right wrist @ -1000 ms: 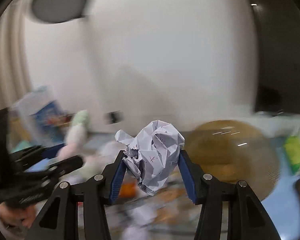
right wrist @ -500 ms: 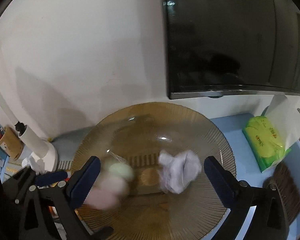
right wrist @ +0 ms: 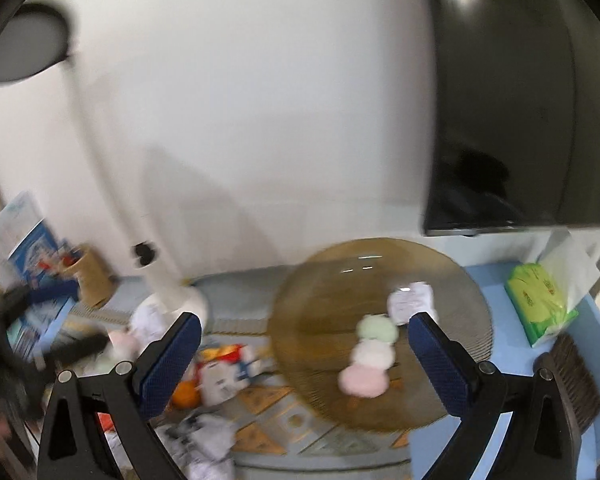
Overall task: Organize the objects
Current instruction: 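Carry the plush with left tool into the gold bowl while right tool drops its paper ball there, then move both open tools back over crumpled paper balls in the pile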
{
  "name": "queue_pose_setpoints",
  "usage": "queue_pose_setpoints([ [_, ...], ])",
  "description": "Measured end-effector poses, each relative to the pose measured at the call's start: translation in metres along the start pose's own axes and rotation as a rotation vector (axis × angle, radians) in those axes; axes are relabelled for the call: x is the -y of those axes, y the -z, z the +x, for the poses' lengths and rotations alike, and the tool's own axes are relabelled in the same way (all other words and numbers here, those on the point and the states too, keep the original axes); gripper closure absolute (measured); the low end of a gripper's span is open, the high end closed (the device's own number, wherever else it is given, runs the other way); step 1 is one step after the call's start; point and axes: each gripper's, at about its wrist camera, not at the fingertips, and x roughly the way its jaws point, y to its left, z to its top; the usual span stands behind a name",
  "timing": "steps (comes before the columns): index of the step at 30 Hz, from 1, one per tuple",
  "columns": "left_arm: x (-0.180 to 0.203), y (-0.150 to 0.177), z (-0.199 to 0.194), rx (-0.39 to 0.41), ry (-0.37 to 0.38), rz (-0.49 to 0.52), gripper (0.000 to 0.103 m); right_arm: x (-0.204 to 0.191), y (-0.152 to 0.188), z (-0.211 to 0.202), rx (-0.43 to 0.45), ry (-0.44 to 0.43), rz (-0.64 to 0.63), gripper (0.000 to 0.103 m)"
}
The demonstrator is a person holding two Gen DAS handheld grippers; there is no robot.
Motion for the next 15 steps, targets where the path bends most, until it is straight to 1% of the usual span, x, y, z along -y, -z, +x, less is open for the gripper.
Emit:
queue_pose_setpoints([
  [2, -0.025, 0.013, -0.019, 0.001, -0.051, -0.021, 0.001, -0.022, 0.012, -0.007, -0.004, -0.035, -0.041, 0.000],
  [4, -0.065, 0.041, -0.033, -0.018, -0.096, -0.065, 0.001, -0.041, 0.032, -0.009, -0.011, -0.052, -0.072, 0.000],
  [5, -0.073, 0.044, -0.026, -0.031, -0.108, -0.084, 0.001, -0.049, 0.046, -0.006, -0.020, -0.058, -0.083, 0.000],
  [6, -0.080, 0.058, -0.022, -0.049, -0.117, -0.108, 0.001, -0.059, 0.064, -0.002, -0.040, -0.068, -0.098, 0.000],
  [9, -0.101, 0.101, -0.002, -0.097, -0.114, -0.148, 0.001, -0.080, 0.113, 0.016, -0.097, -0.072, -0.138, 0.000],
  [10, -0.110, 0.117, 0.002, -0.116, -0.115, -0.151, 0.001, -0.084, 0.124, 0.021, -0.110, -0.066, -0.148, 0.000],
  [13, -0.105, 0.142, 0.030, -0.156, -0.095, -0.154, 0.001, -0.100, 0.165, 0.037, -0.169, -0.031, -0.196, 0.000],
  [15, -0.100, 0.155, 0.048, -0.180, -0.071, -0.160, 0.001, -0.100, 0.182, 0.049, -0.199, -0.013, -0.208, 0.000],
])
